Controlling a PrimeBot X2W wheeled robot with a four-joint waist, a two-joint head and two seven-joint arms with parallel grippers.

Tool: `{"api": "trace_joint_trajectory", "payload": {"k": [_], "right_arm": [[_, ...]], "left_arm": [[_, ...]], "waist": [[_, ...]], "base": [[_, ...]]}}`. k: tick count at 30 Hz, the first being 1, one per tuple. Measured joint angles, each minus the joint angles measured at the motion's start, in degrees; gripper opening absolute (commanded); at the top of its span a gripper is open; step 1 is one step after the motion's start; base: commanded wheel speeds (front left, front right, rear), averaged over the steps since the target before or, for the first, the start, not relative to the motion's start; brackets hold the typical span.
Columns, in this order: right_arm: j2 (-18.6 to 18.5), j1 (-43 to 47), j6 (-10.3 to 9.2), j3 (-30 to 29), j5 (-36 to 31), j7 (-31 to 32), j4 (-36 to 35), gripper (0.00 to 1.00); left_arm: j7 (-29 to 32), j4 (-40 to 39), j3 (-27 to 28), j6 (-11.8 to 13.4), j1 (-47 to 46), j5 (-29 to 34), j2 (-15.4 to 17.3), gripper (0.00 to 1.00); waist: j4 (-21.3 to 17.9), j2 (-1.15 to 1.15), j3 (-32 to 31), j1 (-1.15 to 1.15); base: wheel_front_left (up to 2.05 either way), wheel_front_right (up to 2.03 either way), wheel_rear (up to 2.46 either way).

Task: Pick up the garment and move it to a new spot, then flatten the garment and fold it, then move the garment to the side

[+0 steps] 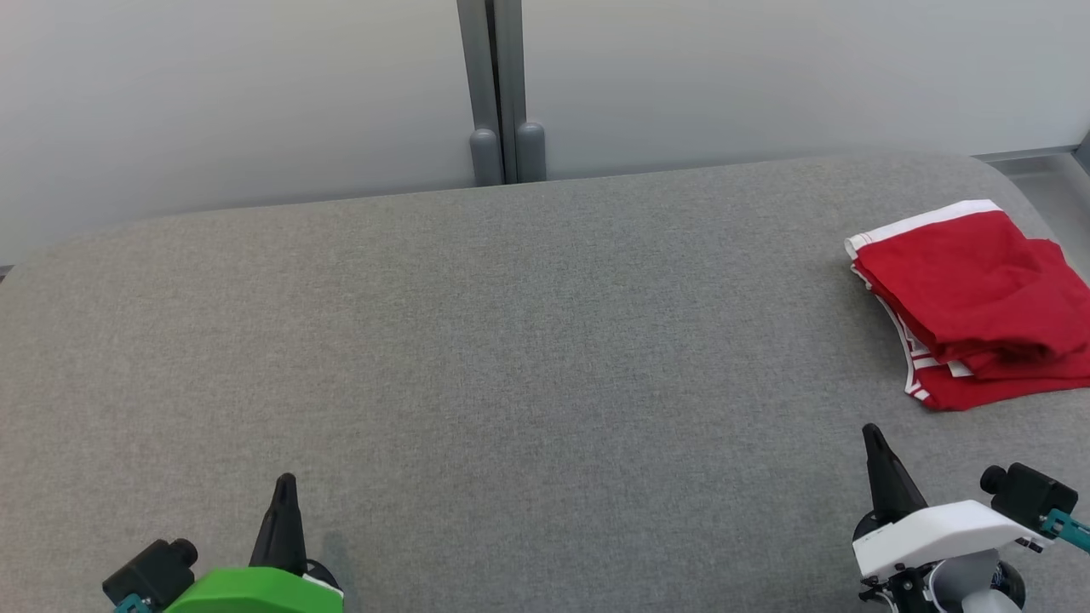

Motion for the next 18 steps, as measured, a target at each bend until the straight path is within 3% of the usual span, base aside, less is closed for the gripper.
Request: {"api": "trace_joint_trajectory", "payload": {"k": [18], "right_arm": [[-0.08,-0.61,0.00,-1.14,12.99,3.49,-1.29,0.00]], "left_arm": [[3.43,-0.36,2.33,-0.52,-1.86,-11.92,0.08,0.00]], "waist": [[-0.02,0.00,0.13,0.00]], "base": [[0.00,0.00,0.00]]}}
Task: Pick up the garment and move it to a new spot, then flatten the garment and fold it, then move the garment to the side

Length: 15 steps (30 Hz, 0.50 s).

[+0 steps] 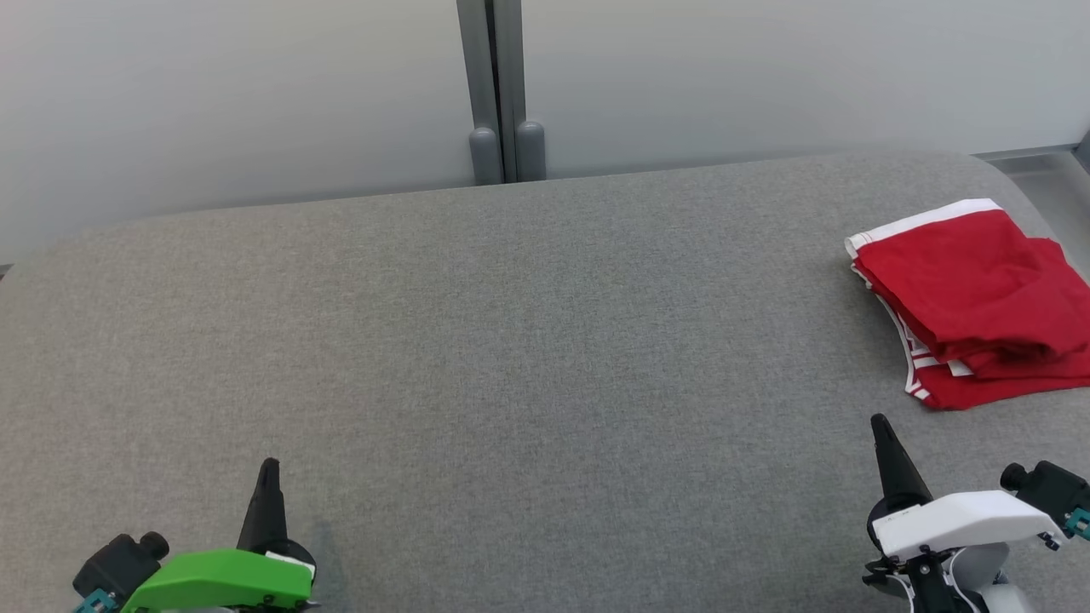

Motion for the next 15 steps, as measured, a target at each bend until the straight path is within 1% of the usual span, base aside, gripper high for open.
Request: {"api": "trace_joint_trajectory", "payload": {"k": [15], "right_arm": [[-0.09,-0.35,-0.01,-0.83,9.35,2.58,-0.89,0.00]], "left_arm": [[2.50,-0.26,1.66,-0.24,-1.55,-8.69,0.03,0.00]], "waist": [[-0.02,0.00,0.10,0.00]], "base": [[0.00,0.00,0.00]]}}
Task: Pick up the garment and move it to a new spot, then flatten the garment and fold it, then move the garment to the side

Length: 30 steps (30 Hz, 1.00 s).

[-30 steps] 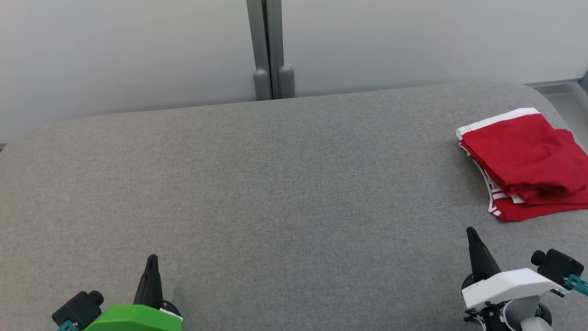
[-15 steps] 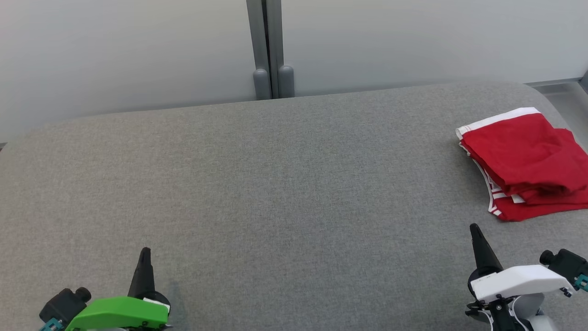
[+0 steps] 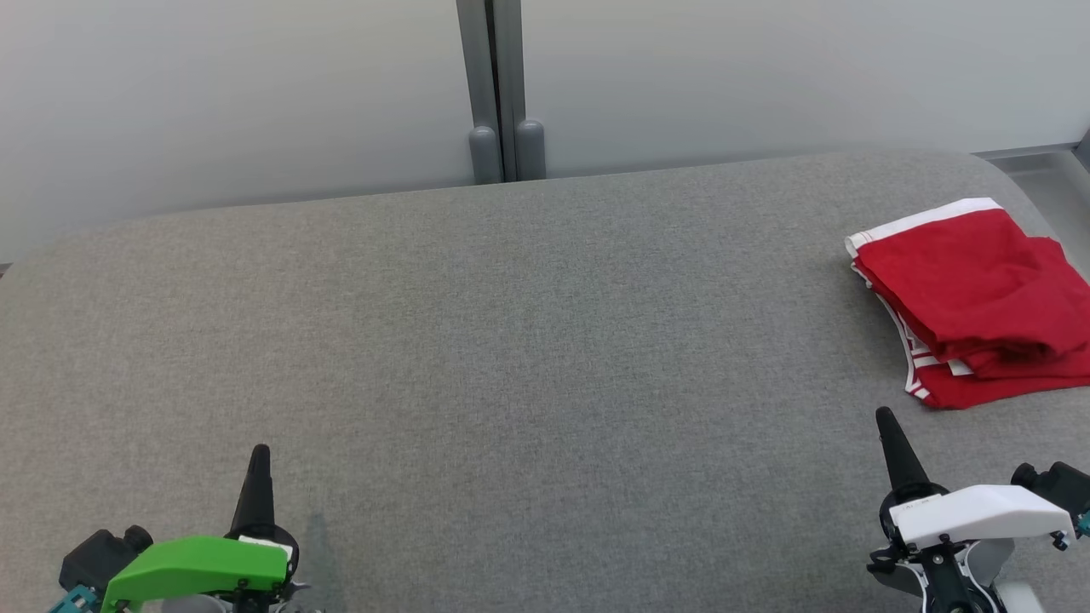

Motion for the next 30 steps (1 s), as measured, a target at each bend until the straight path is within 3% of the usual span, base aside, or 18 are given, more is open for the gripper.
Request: {"api": "trace_joint_trajectory", "payload": {"k": [30], "right_arm": [[-0.14,-0.76,-0.02,-1.30,15.11,4.08,-1.55,0.00]], "left_arm": [[4.13,-0.40,2.89,-0.68,-2.29,-14.03,0.02,0.00]], "waist": [[-0.03,0.00,0.21,0.00]], "base": [[0.00,0.00,0.00]]}}
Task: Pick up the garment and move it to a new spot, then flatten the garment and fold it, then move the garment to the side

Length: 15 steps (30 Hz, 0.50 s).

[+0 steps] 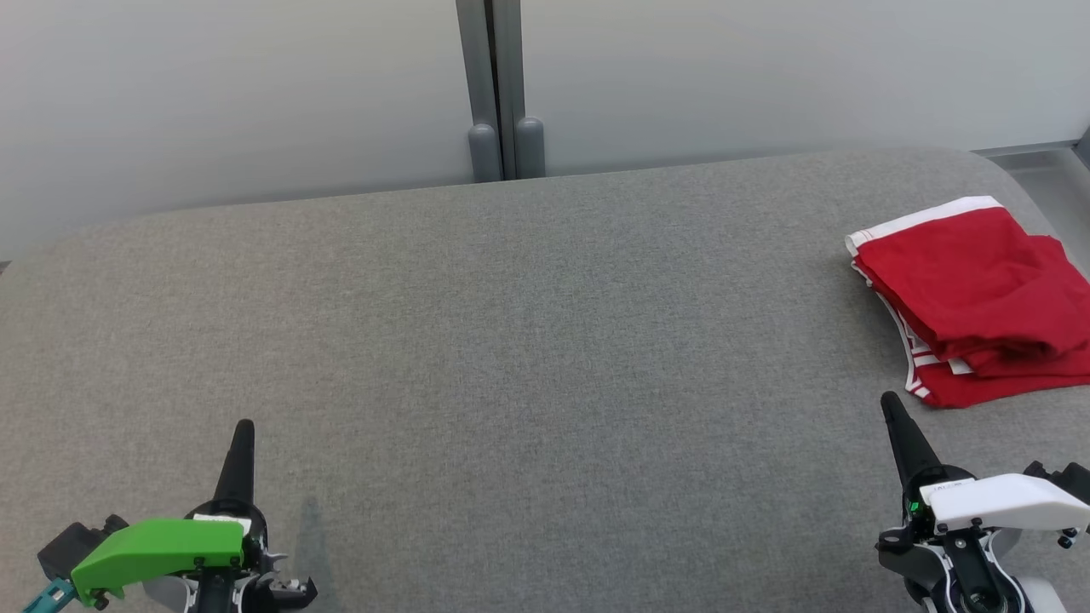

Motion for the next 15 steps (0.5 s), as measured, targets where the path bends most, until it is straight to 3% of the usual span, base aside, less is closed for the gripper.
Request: {"api": "trace_joint_trajectory", "payload": {"k": [15], "right_arm": [[-0.04,-0.30,0.00,-0.59,6.34,1.71,-0.64,0.00]], "left_arm": [[1.78,-0.26,1.26,-0.25,-0.99,-5.93,0.00,0.00]], "waist": [[-0.02,0.00,0.11,0.00]], "base": [[0.00,0.00,0.00]]}}
